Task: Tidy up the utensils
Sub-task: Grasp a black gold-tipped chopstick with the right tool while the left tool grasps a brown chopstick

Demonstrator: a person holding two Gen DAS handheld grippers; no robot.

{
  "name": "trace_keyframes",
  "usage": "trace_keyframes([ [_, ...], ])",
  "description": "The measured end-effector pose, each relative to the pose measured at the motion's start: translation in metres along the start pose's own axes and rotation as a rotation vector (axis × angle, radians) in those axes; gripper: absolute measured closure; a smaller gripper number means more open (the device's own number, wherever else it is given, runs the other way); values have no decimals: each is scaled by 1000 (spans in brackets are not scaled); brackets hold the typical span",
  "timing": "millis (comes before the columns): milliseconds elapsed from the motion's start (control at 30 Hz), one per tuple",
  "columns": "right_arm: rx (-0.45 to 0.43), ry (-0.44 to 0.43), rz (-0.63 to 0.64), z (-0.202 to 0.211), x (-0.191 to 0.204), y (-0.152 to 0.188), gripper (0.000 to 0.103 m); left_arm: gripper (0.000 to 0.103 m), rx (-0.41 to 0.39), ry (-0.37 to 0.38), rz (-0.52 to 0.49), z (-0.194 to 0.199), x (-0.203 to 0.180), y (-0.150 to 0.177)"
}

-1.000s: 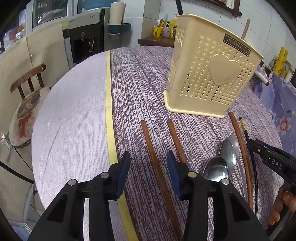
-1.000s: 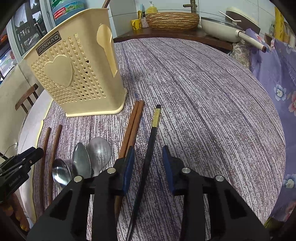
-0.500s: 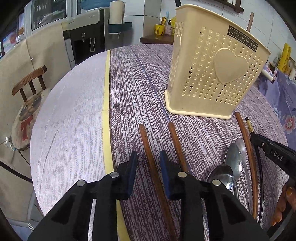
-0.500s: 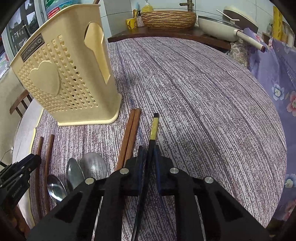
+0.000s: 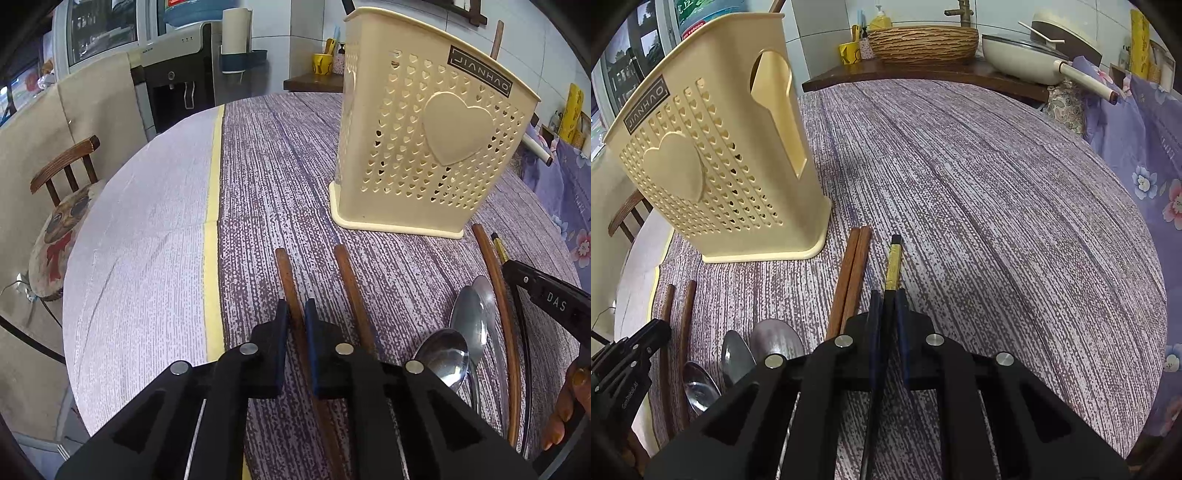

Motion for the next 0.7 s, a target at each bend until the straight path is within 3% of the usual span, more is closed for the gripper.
trace_keyframes([
  [367, -7, 7, 10, 2, 4, 5, 94, 94, 8, 22, 25, -2, 3, -4],
  [700, 6, -67, -38, 1, -4, -3, 95, 95, 11, 62, 58, -7, 13, -9],
])
Point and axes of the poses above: each gripper's, at about its wrist camera, not at the fingertips, and z roughly against the way its jaws point, x to its left, y to its underside, the point moved 2 cm from there along -z, roughly the way its jaws point, and after that the axes turned 14 degrees about -z, right-handed, at the moved point
